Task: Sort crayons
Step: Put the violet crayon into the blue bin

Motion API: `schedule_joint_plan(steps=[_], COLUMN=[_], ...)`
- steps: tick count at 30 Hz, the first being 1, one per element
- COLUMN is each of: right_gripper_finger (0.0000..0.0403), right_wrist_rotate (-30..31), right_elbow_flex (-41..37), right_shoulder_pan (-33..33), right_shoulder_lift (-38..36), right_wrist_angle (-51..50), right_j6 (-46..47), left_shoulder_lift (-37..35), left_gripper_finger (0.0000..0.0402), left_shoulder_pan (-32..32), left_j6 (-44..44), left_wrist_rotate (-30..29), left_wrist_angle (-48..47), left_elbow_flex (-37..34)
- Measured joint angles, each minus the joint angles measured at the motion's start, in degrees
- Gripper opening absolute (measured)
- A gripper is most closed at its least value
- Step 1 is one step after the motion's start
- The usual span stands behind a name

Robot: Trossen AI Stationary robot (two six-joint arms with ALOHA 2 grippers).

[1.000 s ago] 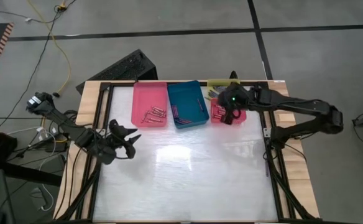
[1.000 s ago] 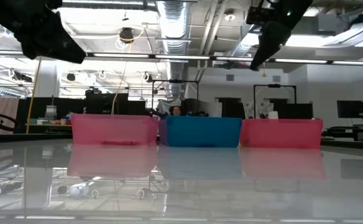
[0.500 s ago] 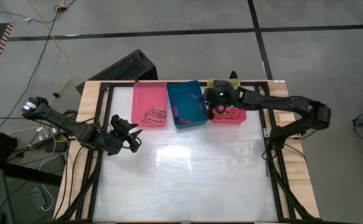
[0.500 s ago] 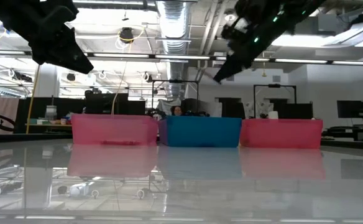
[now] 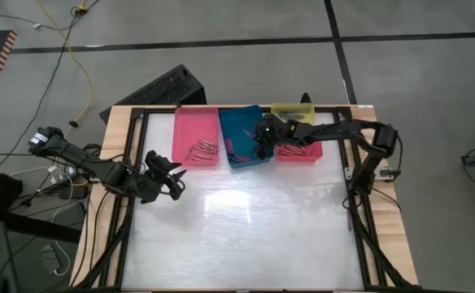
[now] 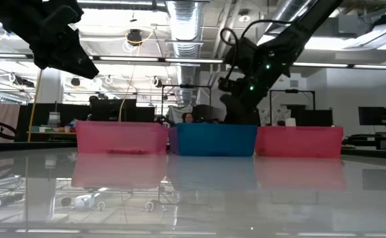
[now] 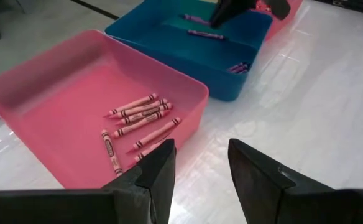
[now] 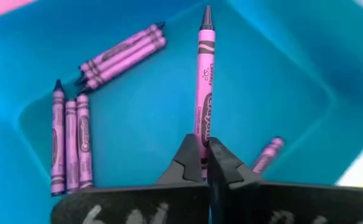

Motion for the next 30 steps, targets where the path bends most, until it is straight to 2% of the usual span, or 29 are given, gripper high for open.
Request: schedule_joint_plan(steps=[7, 21, 30], right_gripper_finger=[0.001, 0.0014, 0.0064], right_wrist_rotate=[0.0, 0.16, 0.16], right_elbow_flex=[0.0, 0.02, 0.02], right_shoulder_pan=[0.07, 0.07, 0.07], right_shoulder_lift=[3.66, 3.56, 3.54], right_wrist_angle=[0.86, 0.79, 1.19], right_j6=[0.34, 0.76, 0.79], left_shoulder_lift=[0.0, 0.0, 0.0], left_gripper_finger=[0.0139, 0.0139, 0.0139], left_shoulder_pan=[0.0, 0.0, 0.0], left_j6=[-0.32, -0.92, -1.11], left_wrist_rotate=[-0.14, -0.09, 0.01], left_wrist_angle=[0.02, 0.04, 0.03], left_elbow_flex=[0.01, 0.0, 0.0])
